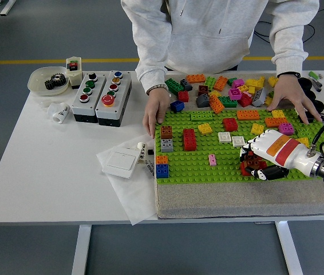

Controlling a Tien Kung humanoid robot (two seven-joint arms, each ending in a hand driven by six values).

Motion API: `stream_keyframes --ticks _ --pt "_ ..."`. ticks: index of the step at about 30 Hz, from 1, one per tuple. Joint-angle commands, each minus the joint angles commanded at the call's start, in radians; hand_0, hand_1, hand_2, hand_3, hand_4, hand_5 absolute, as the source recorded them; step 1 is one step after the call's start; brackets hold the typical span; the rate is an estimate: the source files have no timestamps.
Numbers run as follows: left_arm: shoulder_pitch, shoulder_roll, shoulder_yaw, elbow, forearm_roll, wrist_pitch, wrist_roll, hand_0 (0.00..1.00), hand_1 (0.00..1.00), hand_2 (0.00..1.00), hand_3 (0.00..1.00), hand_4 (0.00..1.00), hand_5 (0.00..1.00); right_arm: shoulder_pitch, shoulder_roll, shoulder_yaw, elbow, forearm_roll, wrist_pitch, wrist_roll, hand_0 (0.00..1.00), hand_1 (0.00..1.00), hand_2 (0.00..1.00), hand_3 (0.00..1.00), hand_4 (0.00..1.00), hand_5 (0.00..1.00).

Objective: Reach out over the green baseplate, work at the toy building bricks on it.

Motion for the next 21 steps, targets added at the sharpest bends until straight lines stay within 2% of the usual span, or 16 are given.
stream_keyframes --ticks 5,6,8,11,12,21 --pt "0.000 0.000 0.001 0.000 -0.001 0.000 0.000 0.761 0.800 0.848 0.758 0.786 0.695 -0.001 -0.001 -0.002 -0.002 -0.003 0.012 -0.006 0.350 0.499 0.701 0.715 0.886 0.293" --pt "0.000 0.000 0.001 0.000 -0.001 0.000 0.000 0.761 0.800 0.848 0.756 0.786 0.695 -0.001 -0.001 -0.002 -0.002 -0.003 0.012 -0.006 0.354 0.502 0.705 0.757 0.898 0.292" --pt "0.000 0.000 -0.001 0.000 0.002 -0.001 0.000 0.761 0.800 0.848 0.756 0.786 0.695 -0.002 -0.002 -0.002 -0.001 -0.003 0.013 -0.006 0.354 0.502 0.705 0.757 0.898 0.292" --pt "0.001 -0.001 -0.005 0.000 0.006 -0.001 0.001 0.761 0.800 0.848 0.756 0.786 0.695 -0.004 -0.003 -0.003 0.001 -0.003 0.007 -0.002 0.354 0.502 0.705 0.757 0.898 0.292" --pt "0.002 -0.002 -0.011 0.000 0.012 -0.001 0.002 0.760 0.800 0.848 0.755 0.786 0.695 -0.005 -0.004 -0.002 0.005 -0.001 0.002 0.002 0.347 0.497 0.706 0.745 0.871 0.273" --pt "0.007 -0.002 -0.014 0.000 0.019 -0.002 0.004 0.760 0.800 0.848 0.755 0.785 0.694 -0.030 -0.017 0.047 0.050 -0.010 -0.019 -0.011 0.347 0.498 0.712 0.756 0.890 0.280"
